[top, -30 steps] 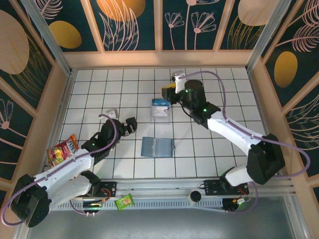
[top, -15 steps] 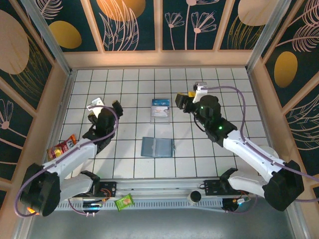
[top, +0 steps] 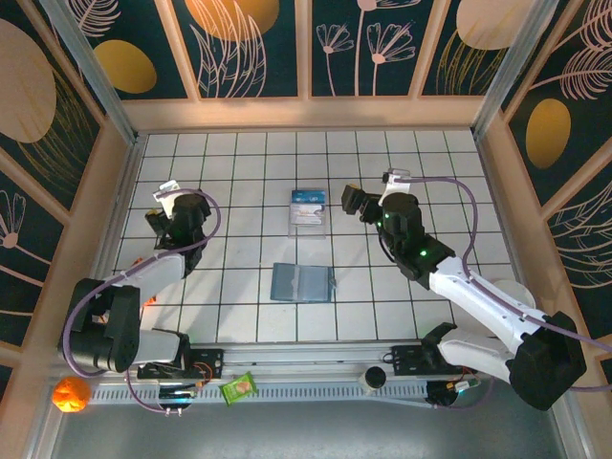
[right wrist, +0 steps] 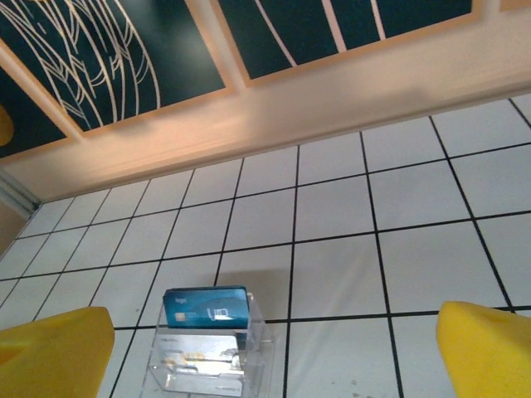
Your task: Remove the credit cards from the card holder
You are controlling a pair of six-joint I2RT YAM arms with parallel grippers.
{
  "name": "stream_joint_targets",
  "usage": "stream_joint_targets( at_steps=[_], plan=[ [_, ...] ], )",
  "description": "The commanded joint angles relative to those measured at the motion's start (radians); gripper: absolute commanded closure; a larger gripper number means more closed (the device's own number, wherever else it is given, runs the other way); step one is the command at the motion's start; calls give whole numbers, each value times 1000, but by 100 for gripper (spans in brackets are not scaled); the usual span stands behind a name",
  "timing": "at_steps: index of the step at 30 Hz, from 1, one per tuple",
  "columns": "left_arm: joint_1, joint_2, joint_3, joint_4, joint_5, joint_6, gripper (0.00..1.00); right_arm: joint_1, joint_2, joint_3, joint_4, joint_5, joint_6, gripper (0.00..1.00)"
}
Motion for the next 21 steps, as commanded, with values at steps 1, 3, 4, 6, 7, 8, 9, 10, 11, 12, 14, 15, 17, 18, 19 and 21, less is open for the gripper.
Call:
stream_joint_targets(
  at_steps=[1, 3, 4, 6, 7, 8, 9, 10, 11, 12, 14, 15, 17, 18, 19, 21],
  plan=[
    [9, 39, -59, 252, -35, 175, 1, 1, 1, -3, -31, 68, 14, 1],
    [21, 96, -64, 278, -54, 223, 1, 1, 3, -7, -30, 73, 12, 1],
    [27, 119, -69, 293, -53, 240, 1, 1, 4, -9, -27, 76, 11, 1],
    [30, 159, -100, 389, -71, 286, 1, 0, 6, -10, -27, 76, 9, 1],
    [32, 157, -103, 397, -65, 284, 1, 1, 7, -9, -29, 80, 6, 1],
    [38, 154, -119, 448, -45, 288, 1, 1, 8, -9, -34, 88, 7, 1],
    [45, 153, -124, 454, -7, 299, 1, 0, 10, -7, -39, 90, 6, 1],
    [52, 161, -107, 427, 20, 300, 1, 1, 10, -9, -42, 91, 4, 1],
    [57, 173, -93, 412, 31, 308, 1, 1, 9, -13, -43, 95, 6, 1],
    [57, 176, -93, 417, 45, 326, 1, 1, 4, -18, -42, 94, 9, 1],
    [59, 153, -132, 466, 68, 346, 1, 1, -11, -44, -20, 89, 7, 1],
    [58, 135, -157, 496, 75, 350, 1, 1, -20, -56, -5, 93, 7, 1],
    [74, 106, -204, 561, 84, 352, 1, 1, -31, -76, 8, 111, -2, 1],
    [92, 104, -195, 536, 112, 334, 1, 1, -33, -75, 8, 123, -8, 1],
    [112, 110, -174, 501, 151, 321, 1, 1, -36, -72, 4, 131, -13, 1],
    [126, 134, -131, 435, 173, 310, 1, 0, -43, -71, 9, 139, -21, 1]
  ],
)
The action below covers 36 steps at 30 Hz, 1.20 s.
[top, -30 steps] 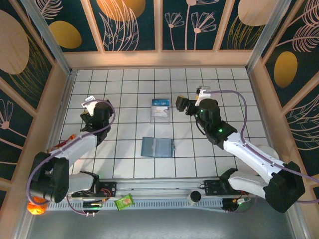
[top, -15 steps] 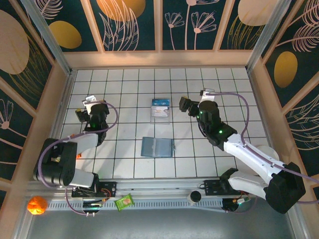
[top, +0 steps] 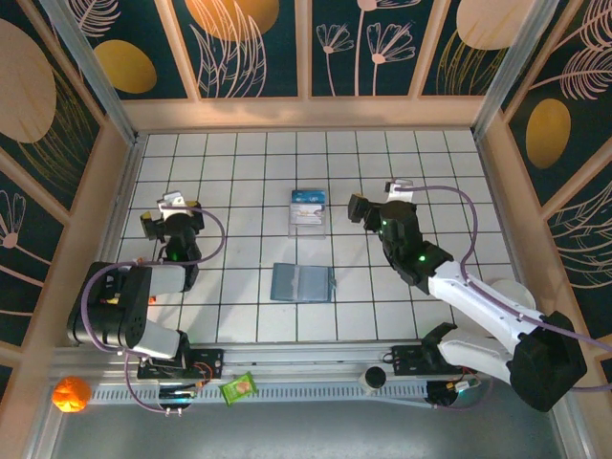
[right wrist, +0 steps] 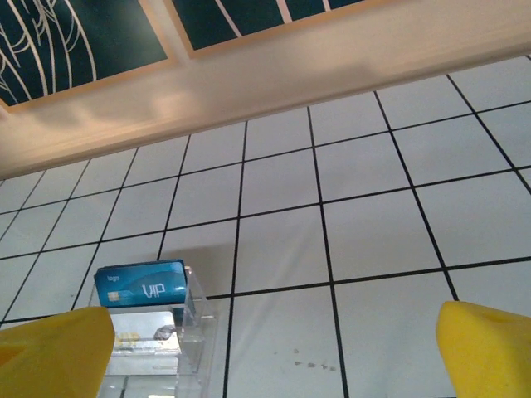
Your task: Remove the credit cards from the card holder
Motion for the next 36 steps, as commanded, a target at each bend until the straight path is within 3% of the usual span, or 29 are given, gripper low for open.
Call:
stream_joint_targets(
  at_steps=[1, 10, 16, 21, 27, 29, 31, 34, 36],
  plan=[
    [27, 15, 53, -20, 73, -8, 1, 1, -39, -5, 37, 55, -16, 1],
    [27, -12, 16, 21, 89, -2, 1, -2, -75, -27, 43, 64, 42, 1],
    [27, -82, 2, -1, 67, -25, 1, -2, -99, -101, 146, 86, 109, 1],
    [31, -102, 1, -4, 56, -26, 1, -20, -80, -75, 94, 65, 57, 1],
    [31, -38, -8, 31, 73, -43, 1, -21, -149, -141, 168, 86, -5, 1],
    [32, -31, 16, -9, 106, -78, 1, -22, -176, -169, 208, 88, -19, 1],
    [32, -50, -35, 87, 168, -129, 1, -28, -187, -178, 228, 92, -32, 1],
    [31, -22, -45, 150, 152, -119, 1, -33, -185, -180, 248, 76, -61, 1],
    [33, 18, -31, 161, 217, -98, 1, -42, -188, -184, 268, 39, -92, 1]
  ],
)
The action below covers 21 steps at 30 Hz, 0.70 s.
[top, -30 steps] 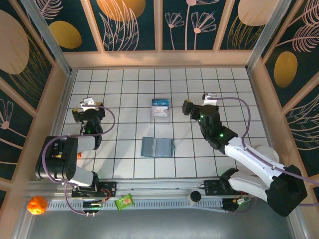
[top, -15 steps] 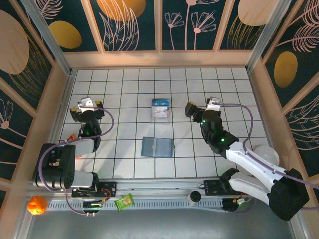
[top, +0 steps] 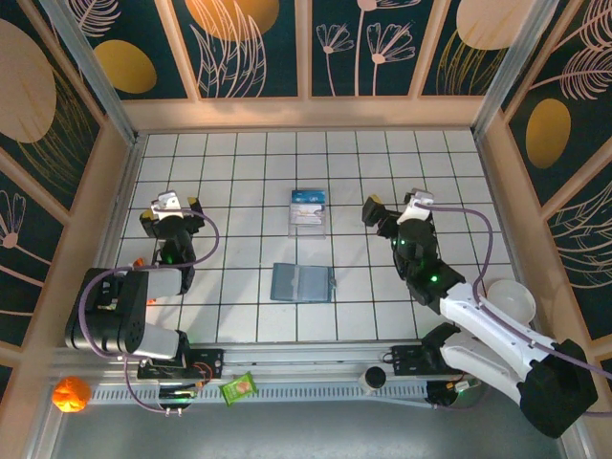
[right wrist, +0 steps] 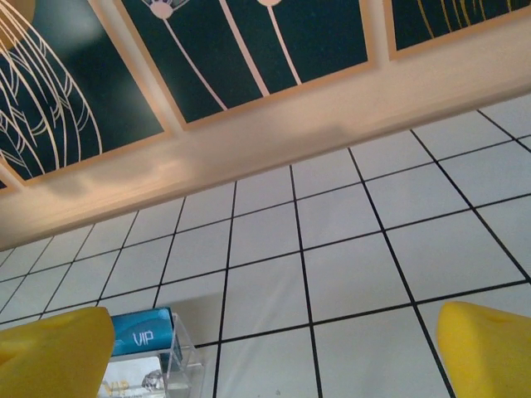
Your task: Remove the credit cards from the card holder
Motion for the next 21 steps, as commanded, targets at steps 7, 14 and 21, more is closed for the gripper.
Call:
stream_joint_targets(
  at_steps=[7, 14, 21],
  plan=[
    [16, 109, -207, 568, 85, -9, 1, -50, -63, -43, 115, -69, -103, 1],
    [17, 77, -115, 327, 58, -32, 1, -141, -145, -214, 424, -112, -273, 1],
    [16, 70, -119, 323, 62, -30, 1, -442, 20, -243, 481, -166, -248, 1]
  ],
)
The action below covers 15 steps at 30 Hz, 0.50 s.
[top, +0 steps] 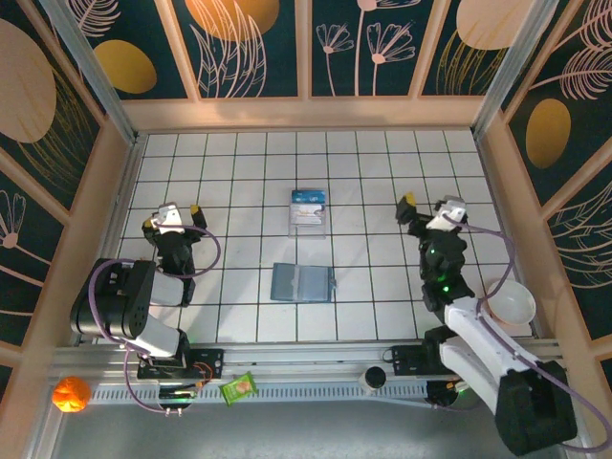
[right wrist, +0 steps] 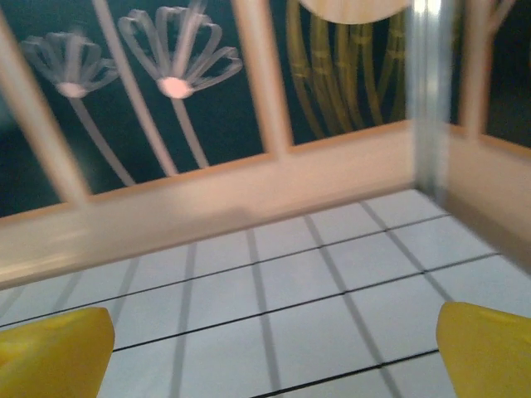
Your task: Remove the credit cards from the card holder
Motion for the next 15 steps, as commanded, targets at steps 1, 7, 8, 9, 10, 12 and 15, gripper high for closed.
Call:
stream_joint_targets(
  at_steps=[1, 7, 8, 9, 10, 12, 15],
  plan=[
    [7, -4, 12, 45, 0, -17, 1, -98, 87, -40, 144, -45, -28, 1],
    [7, -5, 12, 41, 0, -17, 1, -208, 361, -90, 426, -121, -52, 1],
    [8, -6, 12, 40, 1, -17, 1, -211, 404, -90, 478, -148, -60, 1],
    [7, -4, 13, 41, 1, -16, 1, -210, 447, -92, 530, -164, -61, 1],
    [7, -5, 12, 41, 1, -16, 1, -211, 480, -81, 548, -177, -70, 1],
    [7, -5, 14, 41, 0, -16, 1, -212, 553, -55, 548, -196, -74, 1],
    [9, -4, 13, 41, 1, -17, 1, -210, 703, -89, 733, -216, -81, 1]
  ],
)
